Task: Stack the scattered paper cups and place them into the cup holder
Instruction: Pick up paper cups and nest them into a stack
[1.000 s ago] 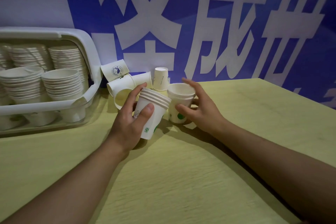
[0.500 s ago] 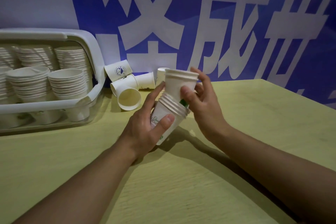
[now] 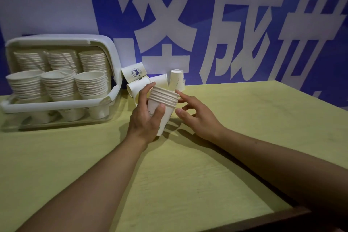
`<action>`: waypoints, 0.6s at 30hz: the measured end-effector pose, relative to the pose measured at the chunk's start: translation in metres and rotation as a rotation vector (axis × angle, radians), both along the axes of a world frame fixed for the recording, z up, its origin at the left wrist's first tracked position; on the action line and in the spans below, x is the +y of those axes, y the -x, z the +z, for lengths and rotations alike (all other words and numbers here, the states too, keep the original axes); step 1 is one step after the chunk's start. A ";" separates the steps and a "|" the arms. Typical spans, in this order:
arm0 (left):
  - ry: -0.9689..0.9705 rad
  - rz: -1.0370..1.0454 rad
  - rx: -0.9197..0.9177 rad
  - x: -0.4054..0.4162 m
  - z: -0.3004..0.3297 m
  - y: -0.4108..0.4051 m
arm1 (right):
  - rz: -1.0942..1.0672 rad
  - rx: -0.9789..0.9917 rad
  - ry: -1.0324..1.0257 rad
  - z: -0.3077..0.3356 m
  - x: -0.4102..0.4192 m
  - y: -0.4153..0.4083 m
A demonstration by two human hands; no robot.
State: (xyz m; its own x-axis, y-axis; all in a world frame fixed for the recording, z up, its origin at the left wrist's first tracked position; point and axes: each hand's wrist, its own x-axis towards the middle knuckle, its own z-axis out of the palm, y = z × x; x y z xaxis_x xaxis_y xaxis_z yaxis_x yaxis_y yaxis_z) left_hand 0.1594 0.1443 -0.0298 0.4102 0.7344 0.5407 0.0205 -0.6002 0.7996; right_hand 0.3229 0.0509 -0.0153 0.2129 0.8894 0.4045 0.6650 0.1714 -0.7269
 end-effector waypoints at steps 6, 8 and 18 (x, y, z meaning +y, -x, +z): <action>0.132 0.096 -0.105 -0.001 0.016 0.018 | -0.090 -0.070 0.026 0.036 0.026 0.021; 0.134 0.087 -0.126 0.004 0.027 0.034 | -0.140 -0.046 0.006 0.044 0.041 0.031; 0.070 0.085 -0.283 0.043 0.005 0.120 | -0.275 -0.163 0.130 0.022 0.114 0.060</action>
State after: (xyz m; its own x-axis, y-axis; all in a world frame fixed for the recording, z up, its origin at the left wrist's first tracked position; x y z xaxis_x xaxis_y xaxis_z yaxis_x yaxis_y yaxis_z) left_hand 0.0396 0.1878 -0.0244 0.1857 0.7993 0.5716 -0.1612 -0.5490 0.8201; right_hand 0.2629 0.1652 0.0071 0.3937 0.8542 0.3395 0.7826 -0.1177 -0.6113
